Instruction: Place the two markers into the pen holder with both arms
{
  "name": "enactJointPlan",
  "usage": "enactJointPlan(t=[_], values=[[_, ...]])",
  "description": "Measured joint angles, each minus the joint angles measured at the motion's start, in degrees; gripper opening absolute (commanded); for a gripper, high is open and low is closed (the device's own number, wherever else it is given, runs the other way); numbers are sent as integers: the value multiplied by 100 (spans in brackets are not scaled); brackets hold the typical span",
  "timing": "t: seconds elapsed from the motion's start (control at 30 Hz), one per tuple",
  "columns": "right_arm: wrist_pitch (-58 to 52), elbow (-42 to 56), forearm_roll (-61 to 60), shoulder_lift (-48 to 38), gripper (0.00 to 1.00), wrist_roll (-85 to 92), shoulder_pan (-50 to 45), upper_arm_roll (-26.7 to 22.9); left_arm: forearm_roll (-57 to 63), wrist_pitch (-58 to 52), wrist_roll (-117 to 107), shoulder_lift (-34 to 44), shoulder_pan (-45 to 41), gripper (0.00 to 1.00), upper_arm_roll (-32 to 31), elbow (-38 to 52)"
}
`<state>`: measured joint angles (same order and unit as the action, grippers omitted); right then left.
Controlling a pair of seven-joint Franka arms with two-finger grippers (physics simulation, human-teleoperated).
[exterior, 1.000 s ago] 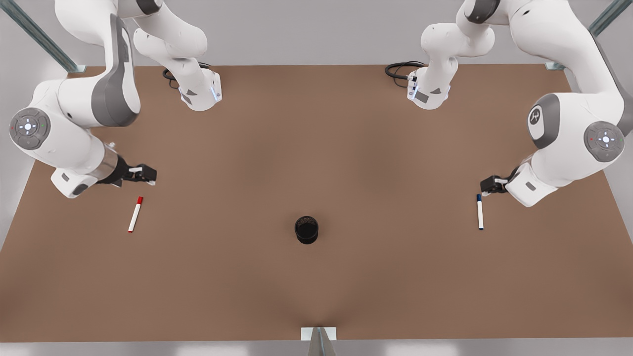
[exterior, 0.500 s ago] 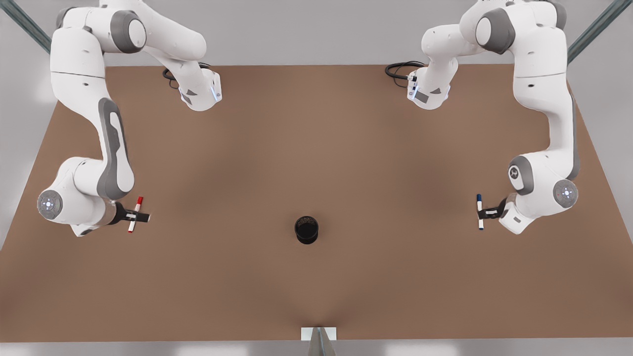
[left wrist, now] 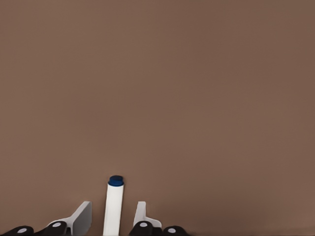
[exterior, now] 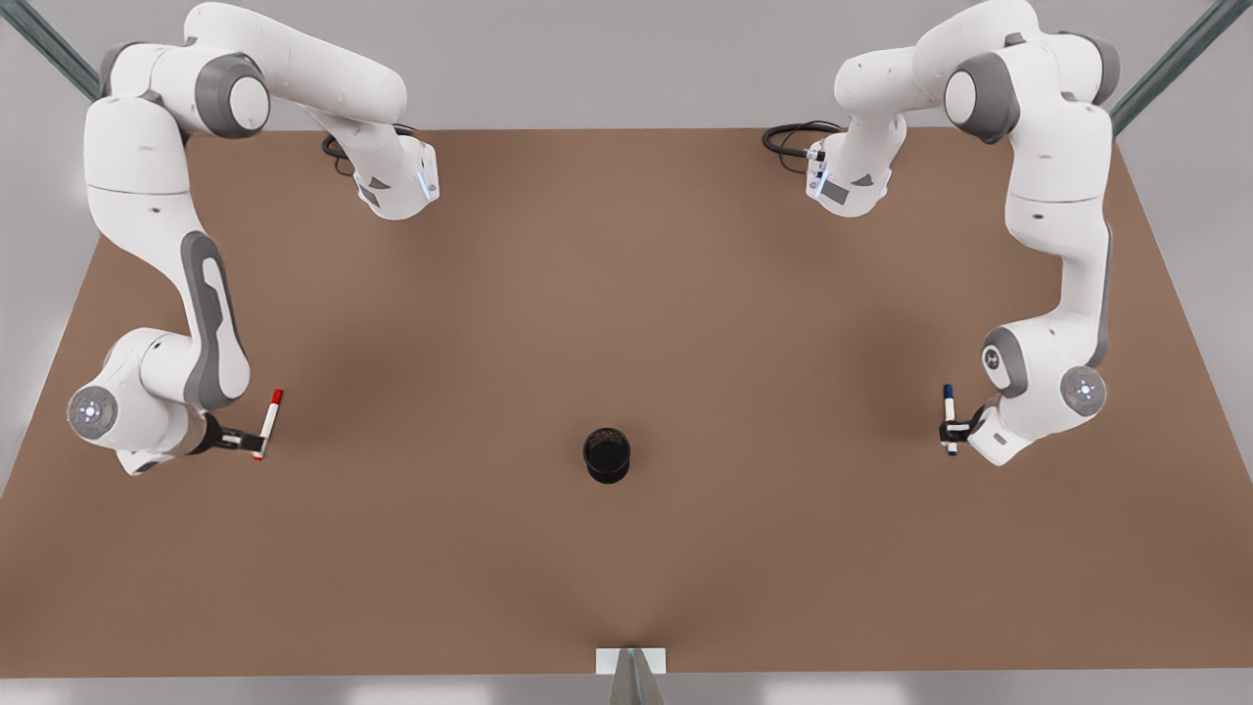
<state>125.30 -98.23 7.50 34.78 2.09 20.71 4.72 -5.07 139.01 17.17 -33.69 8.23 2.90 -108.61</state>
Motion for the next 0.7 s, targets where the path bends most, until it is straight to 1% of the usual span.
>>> enactJointPlan(t=[0.1, 0.27, 0.33, 0.43, 0.5, 0.57, 0.6, 0.63, 0.67, 0.7], values=[[48, -69, 173, 31, 100, 58, 66, 33, 1, 65, 188, -37, -5, 58, 0, 8], [238, -622, 258, 0, 100, 115, 124, 79, 6, 141, 449, -130, 10, 58, 0, 48], [484, -1070, 271, -115, 100, 125, 195, 99, 8, 159, 536, -152, 11, 55, 0, 54], [747, -1234, 279, -118, 99, 117, 216, 110, 9, 177, 650, -184, 12, 52, 0, 61], [869, -1234, 280, -96, 81, 98, 212, 115, 10, 185, 716, -205, 12, 51, 0, 71], [957, -1193, 283, -56, 76, 73, 200, 115, 9, 191, 775, -233, 6, 51, 0, 77], [992, -1159, 284, -33, 72, 61, 197, 113, 9, 193, 802, -245, 4, 47, 0, 80], [1021, -1141, 285, -22, 69, 50, 193, 114, 8, 195, 827, -251, 4, 46, 0, 80], [1045, -1132, 285, -16, 69, 40, 190, 113, 7, 196, 851, -254, 3, 44, 0, 81], [1066, -1126, 286, -9, 69, 30, 189, 114, 6, 197, 874, -255, 3, 44, 0, 82]])
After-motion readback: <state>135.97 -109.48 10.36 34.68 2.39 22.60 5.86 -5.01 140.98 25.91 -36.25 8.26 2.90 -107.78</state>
